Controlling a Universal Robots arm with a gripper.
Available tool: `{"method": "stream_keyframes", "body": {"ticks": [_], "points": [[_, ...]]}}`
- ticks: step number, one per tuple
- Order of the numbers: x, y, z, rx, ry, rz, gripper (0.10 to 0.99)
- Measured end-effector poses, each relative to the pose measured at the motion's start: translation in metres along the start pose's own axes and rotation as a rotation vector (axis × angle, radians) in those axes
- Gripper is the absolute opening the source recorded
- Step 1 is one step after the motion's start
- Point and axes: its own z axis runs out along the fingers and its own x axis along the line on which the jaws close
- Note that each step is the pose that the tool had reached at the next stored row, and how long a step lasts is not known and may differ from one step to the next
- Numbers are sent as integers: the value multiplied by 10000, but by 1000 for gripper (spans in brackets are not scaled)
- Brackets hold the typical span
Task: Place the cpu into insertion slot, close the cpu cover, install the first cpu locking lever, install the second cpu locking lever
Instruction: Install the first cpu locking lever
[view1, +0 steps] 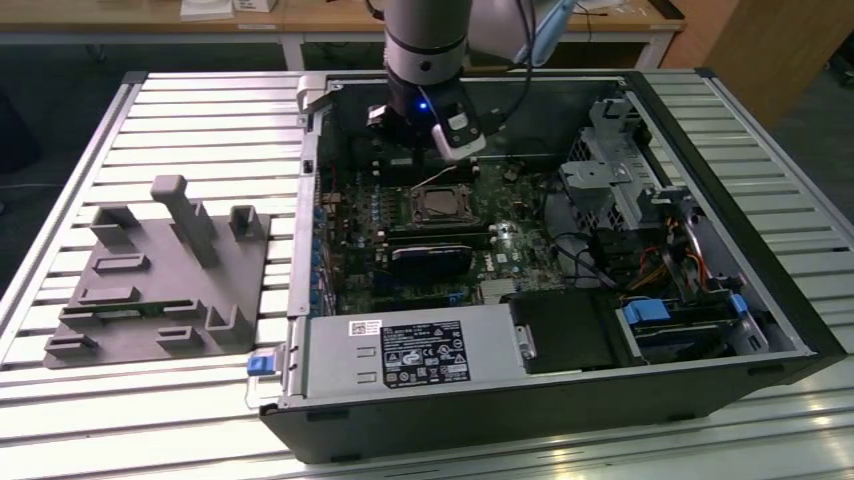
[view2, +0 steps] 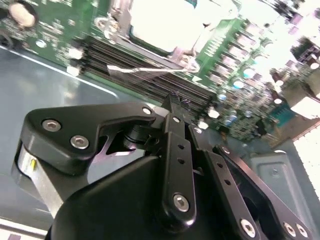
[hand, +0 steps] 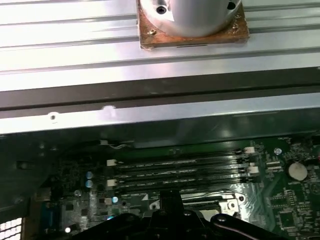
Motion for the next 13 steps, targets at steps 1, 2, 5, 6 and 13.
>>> {"method": "stream_keyframes", "body": {"ticks": [1,2,5,6,13], "points": [[-41,4,1,5,6,2,106],[-84,9,2,9,12,3,106],[-184,19,6,33,22,6,106],[-201,21,6,45,21,5,106],[-205,20,12,132,-22,-23,106]]}}
